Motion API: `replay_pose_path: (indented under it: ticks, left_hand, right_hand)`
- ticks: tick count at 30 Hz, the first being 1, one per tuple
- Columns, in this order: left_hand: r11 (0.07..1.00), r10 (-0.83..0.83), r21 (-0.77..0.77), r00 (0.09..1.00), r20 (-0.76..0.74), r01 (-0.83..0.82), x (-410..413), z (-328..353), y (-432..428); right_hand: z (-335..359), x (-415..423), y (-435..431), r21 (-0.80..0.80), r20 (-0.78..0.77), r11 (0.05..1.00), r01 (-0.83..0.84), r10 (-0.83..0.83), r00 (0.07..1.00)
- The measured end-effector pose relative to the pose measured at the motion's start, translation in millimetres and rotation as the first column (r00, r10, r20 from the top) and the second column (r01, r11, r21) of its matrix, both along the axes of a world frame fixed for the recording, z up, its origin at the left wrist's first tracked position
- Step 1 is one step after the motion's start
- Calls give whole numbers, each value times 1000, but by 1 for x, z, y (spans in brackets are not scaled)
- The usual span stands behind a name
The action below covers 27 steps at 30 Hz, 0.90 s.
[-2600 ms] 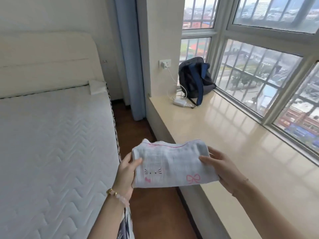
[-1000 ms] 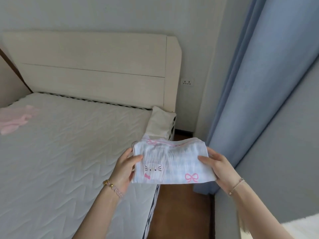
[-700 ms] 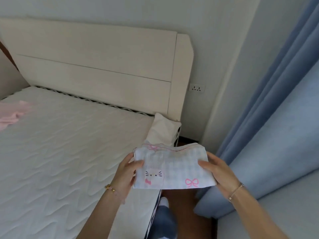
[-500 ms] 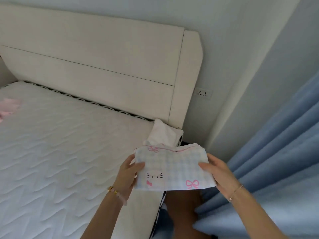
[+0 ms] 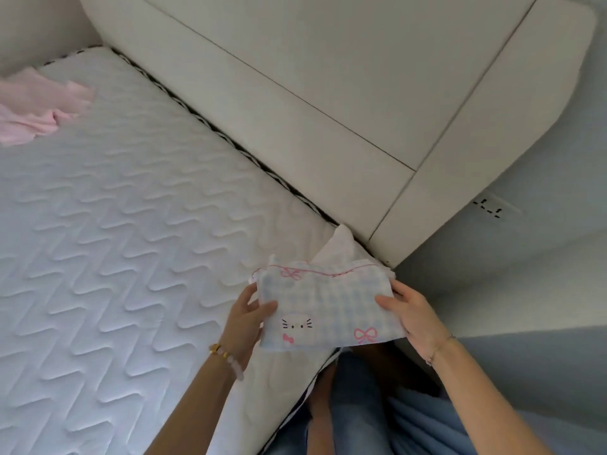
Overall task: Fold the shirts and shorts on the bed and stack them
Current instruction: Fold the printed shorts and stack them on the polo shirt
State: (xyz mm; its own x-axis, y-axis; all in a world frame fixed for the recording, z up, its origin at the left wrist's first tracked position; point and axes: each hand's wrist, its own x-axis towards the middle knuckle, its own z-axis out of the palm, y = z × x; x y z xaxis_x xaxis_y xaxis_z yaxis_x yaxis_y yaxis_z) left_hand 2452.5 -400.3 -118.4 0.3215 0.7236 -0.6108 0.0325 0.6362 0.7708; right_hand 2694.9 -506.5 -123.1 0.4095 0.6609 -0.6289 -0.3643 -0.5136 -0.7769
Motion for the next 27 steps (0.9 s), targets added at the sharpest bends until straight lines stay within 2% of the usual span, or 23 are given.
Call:
replay_pose_path:
  ticks: [4,7,12,15,17,19,23,27]
  left_hand:
    - [984,172,-41,983,-59,-174,30,-22,7]
    - [957,286,-33,954,-86,-290,53,-38,16]
    - [898,436,-26,897,-75,-439,86,-84,21]
    - [841,497,-172,858,-126,-513,105,-132,7]
    - [804,473,-305,860,-190,-510,116,-166,-8]
    - [786,424,-375,870,-253,-492,122,-194,-22]
    - [804,390,-347,869,-303,-482,127,-224,-33]
    - [824,392,-288,859,-329,-487,127,-237,-38]
  right_hand:
    - [-32,43,51,-23,-12,981,-195,195,981]
    - [-46,67,88,-15,39,945,-327,327,944]
    - [-89,99,126,13,97,928,-374,371,924]
    - [-137,109,126,-57,165,910,-411,414,895]
    - [-172,115,119,-151,160,899,-412,433,887]
    - [-200,119,110,-247,154,884,-397,440,885]
    - [-225,125,104,-251,179,902,-350,399,899]
    - [-237,129,102,-231,245,893,-385,437,866]
